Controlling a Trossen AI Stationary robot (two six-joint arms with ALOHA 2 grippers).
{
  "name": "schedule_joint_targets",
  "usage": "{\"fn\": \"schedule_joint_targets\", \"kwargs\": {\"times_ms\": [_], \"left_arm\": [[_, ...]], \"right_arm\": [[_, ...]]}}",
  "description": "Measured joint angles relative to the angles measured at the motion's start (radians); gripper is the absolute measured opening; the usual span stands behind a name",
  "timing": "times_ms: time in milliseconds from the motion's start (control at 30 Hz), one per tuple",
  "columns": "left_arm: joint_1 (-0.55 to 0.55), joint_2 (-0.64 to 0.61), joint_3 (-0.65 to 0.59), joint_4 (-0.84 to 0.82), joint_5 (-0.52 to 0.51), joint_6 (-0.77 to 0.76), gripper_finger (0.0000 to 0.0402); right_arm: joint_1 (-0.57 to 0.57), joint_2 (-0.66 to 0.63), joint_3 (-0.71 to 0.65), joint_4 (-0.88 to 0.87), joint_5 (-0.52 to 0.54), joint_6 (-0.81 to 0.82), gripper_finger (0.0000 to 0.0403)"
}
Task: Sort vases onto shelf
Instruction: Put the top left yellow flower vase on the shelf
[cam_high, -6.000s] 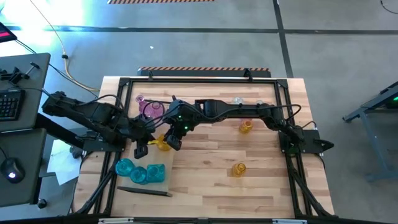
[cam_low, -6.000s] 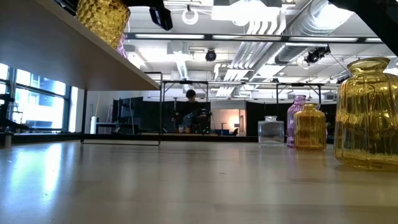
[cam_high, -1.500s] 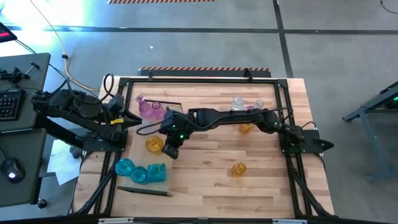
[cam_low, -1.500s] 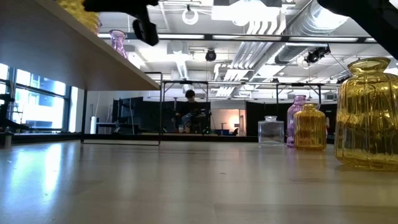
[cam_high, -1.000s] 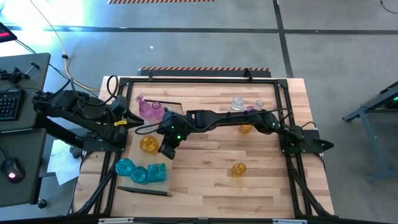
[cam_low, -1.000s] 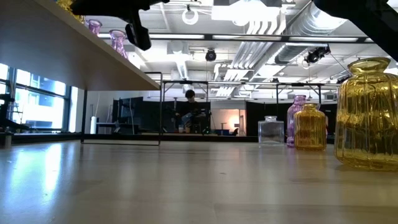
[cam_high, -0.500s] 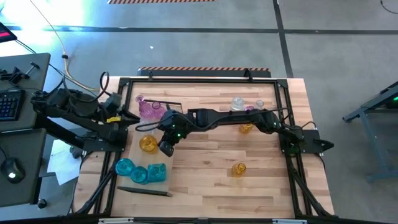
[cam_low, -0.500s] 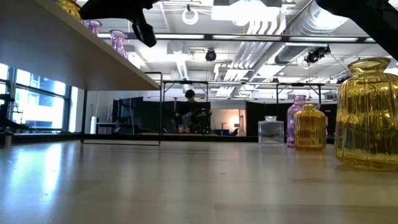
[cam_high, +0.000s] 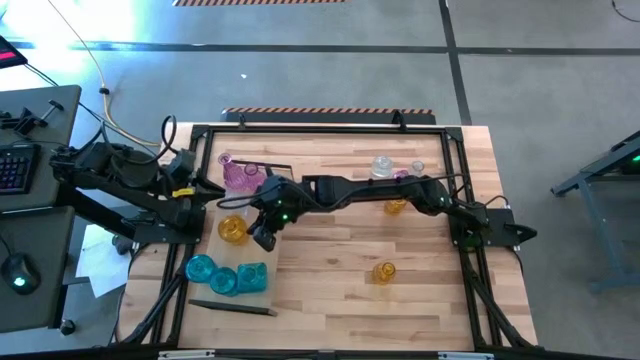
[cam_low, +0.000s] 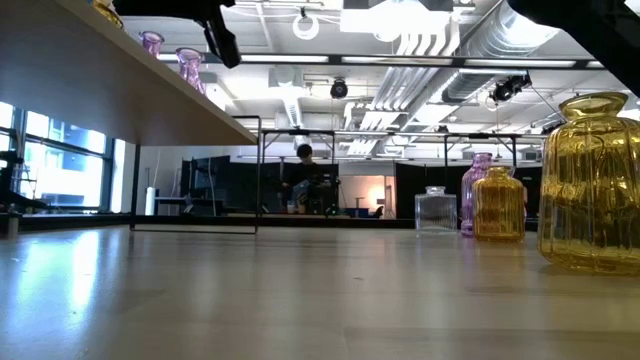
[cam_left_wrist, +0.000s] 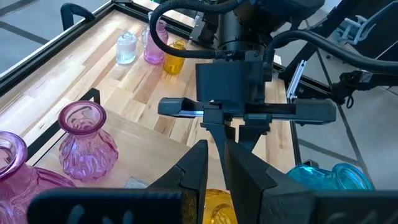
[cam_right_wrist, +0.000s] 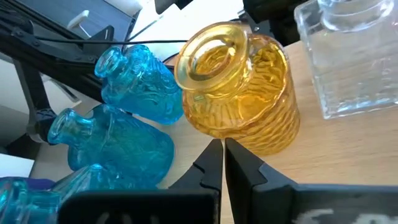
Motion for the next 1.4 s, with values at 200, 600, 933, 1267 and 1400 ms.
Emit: {"fn": "schedule_joint_targets", "kwargs": {"times_ms": [200, 600, 933, 1267, 1400], "left_arm": [[0.000, 0.000, 0.000, 0.000, 0.003, -0.002, 0.0048], [0.000, 0.002, 0.000, 0.001, 0.039, -0.003, 0.0048], [0.002, 0.147, 0.002, 0.016, 0.190, 0.103, 0.0048], [0.055, 0.321, 0.116, 0.006, 0.228, 0.256, 0.0048], [0.075, 0.395, 0.167, -0.088, 0.248, 0.314, 0.0048]], "right_arm": [[0.000, 0.000, 0.000, -0.004, 0.000, 0.000, 0.0000], [-0.026, -0.009, 0.000, -0.074, 0.035, 0.058, 0.0000], [-0.049, -0.189, 0.000, -0.252, 0.267, 0.012, 0.0000], [-0.054, -0.356, 0.001, -0.312, 0.413, -0.051, 0.0000], [-0.052, -0.368, 0.001, -0.350, 0.433, -0.053, 0.0000]]}}
